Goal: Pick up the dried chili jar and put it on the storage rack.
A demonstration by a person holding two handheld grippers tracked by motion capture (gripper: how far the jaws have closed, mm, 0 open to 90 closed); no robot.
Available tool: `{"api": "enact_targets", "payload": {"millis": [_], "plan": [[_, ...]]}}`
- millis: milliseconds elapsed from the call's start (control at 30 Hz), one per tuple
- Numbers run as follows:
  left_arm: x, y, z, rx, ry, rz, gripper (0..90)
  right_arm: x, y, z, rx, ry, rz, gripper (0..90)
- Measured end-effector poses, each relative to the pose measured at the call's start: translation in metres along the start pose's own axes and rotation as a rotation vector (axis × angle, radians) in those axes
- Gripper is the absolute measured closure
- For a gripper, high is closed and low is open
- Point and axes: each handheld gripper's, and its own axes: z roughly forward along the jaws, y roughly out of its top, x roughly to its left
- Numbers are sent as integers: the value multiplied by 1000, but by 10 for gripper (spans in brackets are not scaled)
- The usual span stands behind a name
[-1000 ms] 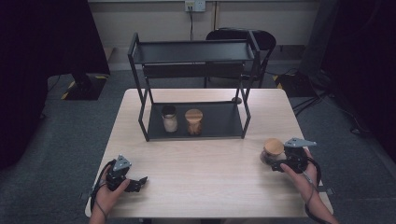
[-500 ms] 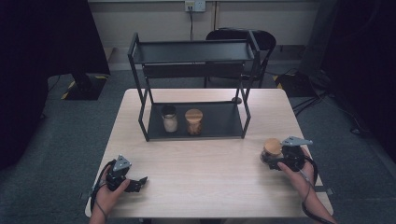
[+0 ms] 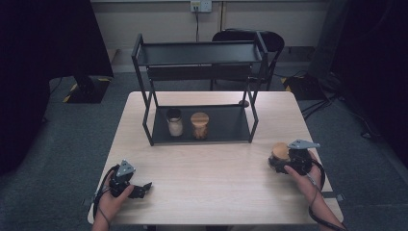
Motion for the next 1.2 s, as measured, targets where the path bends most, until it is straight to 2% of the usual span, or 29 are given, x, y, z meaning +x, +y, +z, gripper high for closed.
{"api": "enact_targets", "payload": {"millis": [167,500,633,1200], "plan": [[0,0,0,0,0,0,2,-1,-1,2,-5,-4,3,105],[0,0,0,0,0,0,3,-1,-2,4,-26,20,4,183],[0,0,0,0,0,1,2,0,-2,4,-38,32,3,242],[0,0,0,0,-1,1,2,4,3,6,-39,34,-16,250]]}}
